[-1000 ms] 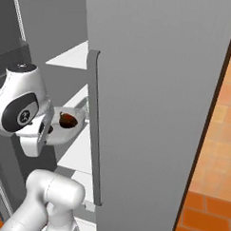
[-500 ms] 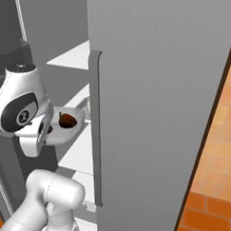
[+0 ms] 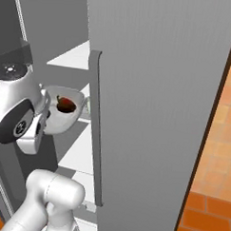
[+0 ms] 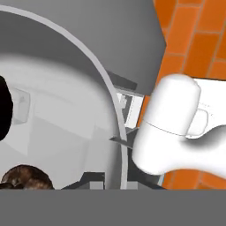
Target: Take the meat container that has the fish and place it on the second highest rack of the freezer. Then take the vegetable container that has the mushroom and bell pepper and place it on the highest rack of the freezer.
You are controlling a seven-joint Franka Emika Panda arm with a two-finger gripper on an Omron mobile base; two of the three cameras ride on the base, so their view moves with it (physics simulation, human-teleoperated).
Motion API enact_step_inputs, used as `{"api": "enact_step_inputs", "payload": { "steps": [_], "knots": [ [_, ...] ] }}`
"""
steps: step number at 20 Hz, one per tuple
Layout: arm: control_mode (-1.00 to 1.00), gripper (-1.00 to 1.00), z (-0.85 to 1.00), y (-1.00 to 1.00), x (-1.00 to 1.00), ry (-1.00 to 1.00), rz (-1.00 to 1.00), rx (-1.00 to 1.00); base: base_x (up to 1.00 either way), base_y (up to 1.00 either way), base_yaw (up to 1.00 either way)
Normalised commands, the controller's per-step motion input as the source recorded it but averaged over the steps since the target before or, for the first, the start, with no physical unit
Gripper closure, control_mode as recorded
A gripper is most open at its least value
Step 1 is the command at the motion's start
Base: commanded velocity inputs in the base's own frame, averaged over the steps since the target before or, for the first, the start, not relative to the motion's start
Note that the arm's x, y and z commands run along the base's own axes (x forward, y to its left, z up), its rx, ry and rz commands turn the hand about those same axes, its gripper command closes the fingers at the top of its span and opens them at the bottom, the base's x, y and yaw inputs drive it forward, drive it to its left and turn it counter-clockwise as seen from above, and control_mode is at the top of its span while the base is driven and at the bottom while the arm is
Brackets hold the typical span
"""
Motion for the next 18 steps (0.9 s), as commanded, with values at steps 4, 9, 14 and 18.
{"api": "enact_step_inputs", "payload": {
  "steps": [4,9,14,18],
  "knots": [
    [-1.00,1.00,0.63,0.00,0.05,-0.27,-0.01,0.07,0.00,0.00,0.00],
    [-1.00,1.00,0.50,0.21,0.17,-0.16,-0.04,0.01,0.00,0.00,0.00],
    [-1.00,1.00,0.46,0.15,0.57,-0.02,-0.07,0.00,0.00,0.00,0.00],
    [-1.00,1.00,0.27,-0.01,0.82,0.00,0.00,0.00,0.00,0.00,0.00]
  ]
}}
